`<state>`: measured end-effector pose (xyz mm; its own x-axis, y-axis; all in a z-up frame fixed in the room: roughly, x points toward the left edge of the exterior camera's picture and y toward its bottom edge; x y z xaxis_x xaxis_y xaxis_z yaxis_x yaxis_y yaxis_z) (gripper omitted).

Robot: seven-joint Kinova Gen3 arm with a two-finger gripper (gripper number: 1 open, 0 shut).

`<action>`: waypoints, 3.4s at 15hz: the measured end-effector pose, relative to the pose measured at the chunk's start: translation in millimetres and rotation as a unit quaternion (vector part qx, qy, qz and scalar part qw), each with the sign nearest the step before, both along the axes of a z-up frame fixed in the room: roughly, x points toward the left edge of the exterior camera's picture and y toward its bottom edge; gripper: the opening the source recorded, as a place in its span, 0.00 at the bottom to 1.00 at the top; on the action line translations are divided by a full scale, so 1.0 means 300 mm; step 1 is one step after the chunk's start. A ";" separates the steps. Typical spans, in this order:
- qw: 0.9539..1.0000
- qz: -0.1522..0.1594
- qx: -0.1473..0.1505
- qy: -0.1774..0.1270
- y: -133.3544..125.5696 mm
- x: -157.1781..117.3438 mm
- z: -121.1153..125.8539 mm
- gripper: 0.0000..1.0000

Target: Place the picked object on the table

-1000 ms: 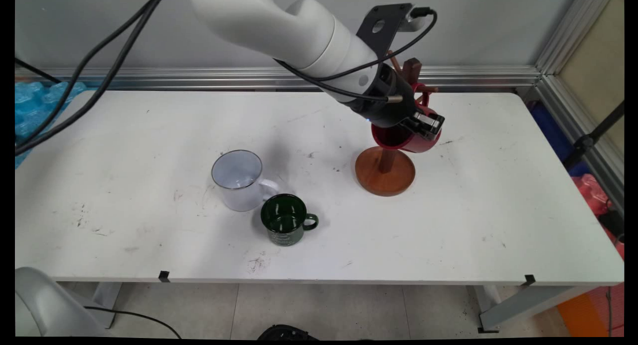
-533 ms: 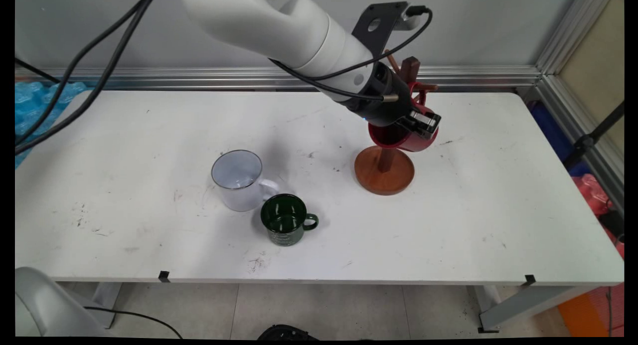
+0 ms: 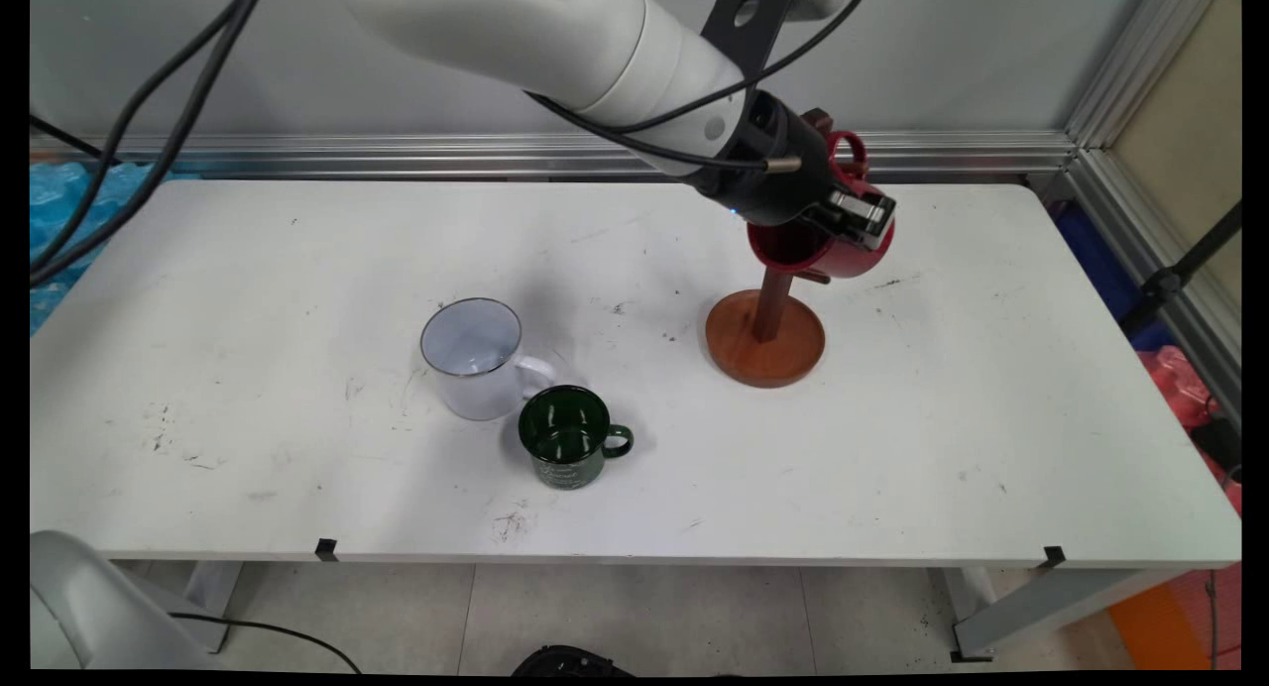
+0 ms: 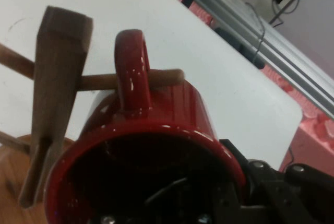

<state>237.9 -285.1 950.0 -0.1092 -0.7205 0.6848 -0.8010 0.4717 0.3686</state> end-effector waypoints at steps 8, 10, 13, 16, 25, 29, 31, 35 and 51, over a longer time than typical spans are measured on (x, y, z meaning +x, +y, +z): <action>0.999 -0.019 -0.014 0.027 0.051 -0.022 0.080 0.00; 0.999 -0.024 -0.016 0.033 0.066 -0.028 0.099 0.00; 0.998 -0.032 -0.018 0.042 0.087 -0.036 0.124 0.00; 0.998 -0.038 -0.020 0.047 0.104 -0.032 0.144 0.00; 0.996 -0.074 -0.029 0.032 0.199 0.125 0.207 0.00; 0.995 -0.092 -0.030 0.014 0.242 0.258 0.227 0.00; 0.995 -0.097 -0.028 0.005 0.255 0.312 0.231 0.00; 0.994 -0.100 -0.014 -0.032 0.267 0.456 0.215 0.00; 0.980 -0.038 0.086 -0.175 -0.005 0.594 0.095 0.00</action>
